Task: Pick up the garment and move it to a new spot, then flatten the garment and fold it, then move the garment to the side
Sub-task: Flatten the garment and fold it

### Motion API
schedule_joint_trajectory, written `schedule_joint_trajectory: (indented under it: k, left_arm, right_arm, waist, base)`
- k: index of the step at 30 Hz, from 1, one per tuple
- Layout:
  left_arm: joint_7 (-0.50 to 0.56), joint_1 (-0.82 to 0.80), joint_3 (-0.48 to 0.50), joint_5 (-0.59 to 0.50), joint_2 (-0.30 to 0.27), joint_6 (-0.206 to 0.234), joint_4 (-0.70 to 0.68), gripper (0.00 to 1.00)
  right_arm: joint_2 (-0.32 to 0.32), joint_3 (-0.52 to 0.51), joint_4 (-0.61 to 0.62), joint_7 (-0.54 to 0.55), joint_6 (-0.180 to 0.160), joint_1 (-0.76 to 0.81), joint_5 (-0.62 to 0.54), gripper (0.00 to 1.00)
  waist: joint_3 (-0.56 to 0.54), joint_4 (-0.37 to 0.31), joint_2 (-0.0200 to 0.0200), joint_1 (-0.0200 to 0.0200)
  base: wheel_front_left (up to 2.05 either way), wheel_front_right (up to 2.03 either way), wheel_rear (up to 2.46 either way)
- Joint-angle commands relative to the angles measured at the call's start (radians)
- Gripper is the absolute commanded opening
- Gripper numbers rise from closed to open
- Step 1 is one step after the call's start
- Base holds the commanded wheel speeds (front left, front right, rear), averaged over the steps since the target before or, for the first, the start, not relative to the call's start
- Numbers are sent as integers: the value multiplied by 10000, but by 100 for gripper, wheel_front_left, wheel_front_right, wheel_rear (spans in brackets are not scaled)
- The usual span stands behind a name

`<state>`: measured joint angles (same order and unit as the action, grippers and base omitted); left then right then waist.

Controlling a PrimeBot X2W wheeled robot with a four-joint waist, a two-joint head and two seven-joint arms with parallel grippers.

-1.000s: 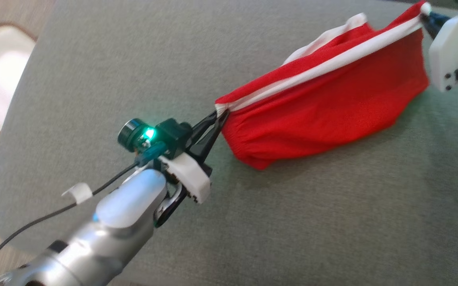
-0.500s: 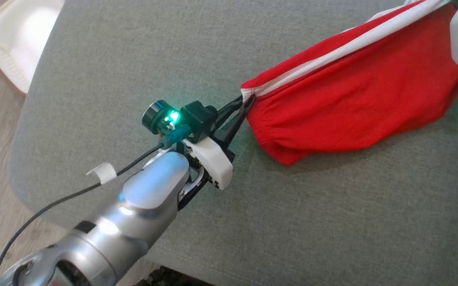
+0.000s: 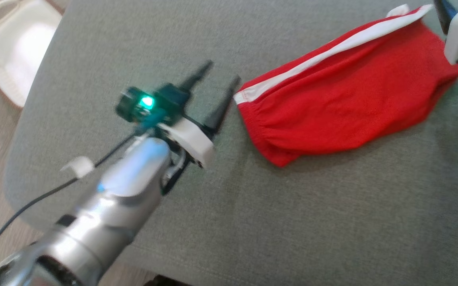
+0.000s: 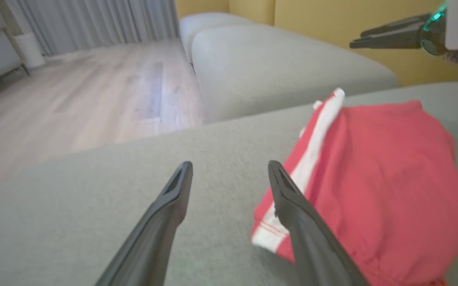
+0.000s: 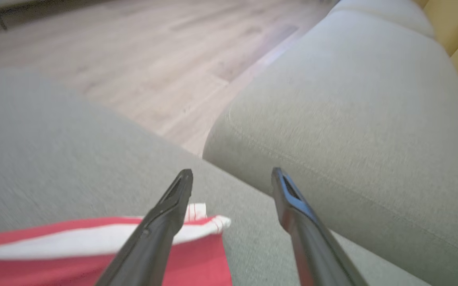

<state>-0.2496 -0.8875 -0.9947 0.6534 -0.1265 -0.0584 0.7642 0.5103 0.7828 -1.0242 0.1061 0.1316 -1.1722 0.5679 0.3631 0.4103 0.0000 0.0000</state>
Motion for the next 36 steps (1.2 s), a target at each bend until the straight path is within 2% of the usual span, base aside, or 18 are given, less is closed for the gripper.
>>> schedule_joint_trajectory:
  k: [1,3,4,8,14,16,19,27,31,36]
  left_arm:
    - [-118,20,870,-204,-624,329,-686,100]
    - [-119,362,1557,-384,-902,640,-1339,100]
    - [-119,362,1557,-384,-902,640,-1339,100]
    - [-120,1337,3075,-753,-1318,1135,-2753,100]
    - [-121,3115,4877,-1432,-1455,1371,-4515,100]
    - [-121,3699,5312,-1608,-1399,1357,-4887,100]
    - [-121,4565,5944,-1849,-1277,1317,-5302,100]
    - [-121,6740,7126,-2713,-527,979,-5879,100]
    - [-122,7563,7573,-3100,-99,723,-5826,100]
    - [-122,8082,8179,-3425,284,387,-5869,100]
  right_arm:
    - [-225,-315,169,-807,-9,273,273,100]
    - [-375,-547,208,-1582,-9,466,449,100]
    - [-375,-547,208,-1582,-9,466,449,100]
    - [-759,-1000,366,-2993,-9,1102,780,100]
    - [-1234,-2251,970,-3655,-9,2365,1023,100]
    - [-1418,-2969,1521,-3670,-9,2928,973,100]
    - [-1727,-3805,2387,-3674,-9,4095,285,100]
    - [-3367,-6395,4511,-3677,-9,7413,-1703,100]
    - [-4074,-7021,5177,-3678,-9,8714,-2512,100]
    - [-4439,-7320,5743,-3425,-9,9570,-2915,100]
  waist:
    - [-471,-306,0,0]
    - [-769,-483,0,0]
    - [-769,-483,0,0]
    - [-1464,-911,0,0]
    - [-2352,-1483,0,0]
    - [-2567,-1662,0,0]
    - [-2849,-1926,0,0]
    - [-3444,-2399,0,0]
    - [-3698,-2531,0,0]
    - [-3807,-2590,0,0]
  base:
    - [0,0,0]
    - [0,0,0]
    - [0,0,0]
    - [0,0,0]
    - [0,0,0]
    - [0,0,0]
    - [0,0,0]
    - [0,0,0]
    - [0,0,0]
    - [0,0,0]
